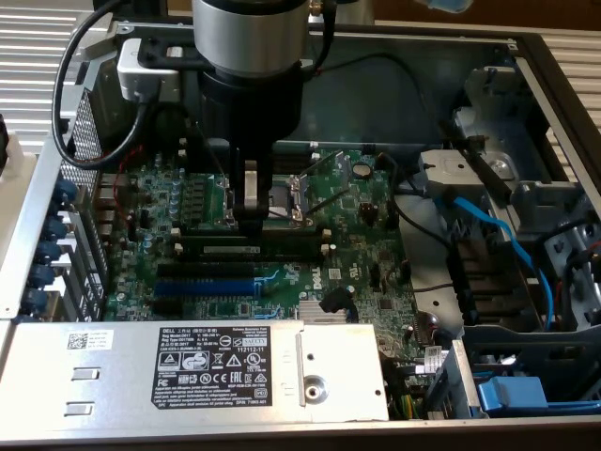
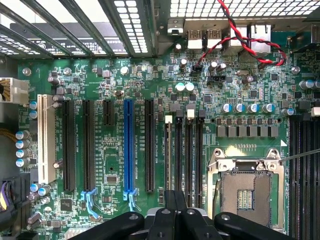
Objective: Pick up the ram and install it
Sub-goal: 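Press down the ram until it locks into place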
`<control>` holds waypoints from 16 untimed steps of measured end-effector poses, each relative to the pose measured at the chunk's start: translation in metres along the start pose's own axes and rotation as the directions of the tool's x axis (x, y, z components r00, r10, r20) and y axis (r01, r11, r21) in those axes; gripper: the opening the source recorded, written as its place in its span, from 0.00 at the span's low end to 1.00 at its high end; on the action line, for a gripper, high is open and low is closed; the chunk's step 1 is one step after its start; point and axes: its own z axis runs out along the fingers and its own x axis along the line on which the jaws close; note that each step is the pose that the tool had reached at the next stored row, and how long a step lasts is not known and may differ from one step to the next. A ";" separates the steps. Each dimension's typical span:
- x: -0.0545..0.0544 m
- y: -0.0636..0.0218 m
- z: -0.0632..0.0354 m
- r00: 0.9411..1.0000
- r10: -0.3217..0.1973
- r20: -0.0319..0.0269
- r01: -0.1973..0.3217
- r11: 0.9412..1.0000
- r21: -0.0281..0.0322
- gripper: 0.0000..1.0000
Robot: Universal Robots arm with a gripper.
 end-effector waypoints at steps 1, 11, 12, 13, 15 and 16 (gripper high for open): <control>0.000 -0.0002 0.0000 1.000 0.000 0.000 0.000 1.000 0.000 0.11; 0.000 -0.0010 -0.0009 0.999 0.035 -0.001 -0.035 0.999 -0.012 0.11; 0.000 -0.0010 -0.0010 0.999 0.046 -0.001 -0.046 0.999 -0.013 0.11; 0.000 -0.0010 -0.0010 0.998 0.059 -0.001 -0.059 0.998 -0.014 0.11; 0.000 -0.0010 -0.0010 0.996 0.084 -0.001 -0.084 0.996 -0.015 0.11; 0.000 -0.0010 -0.0010 0.995 0.096 -0.001 -0.096 0.995 -0.015 0.11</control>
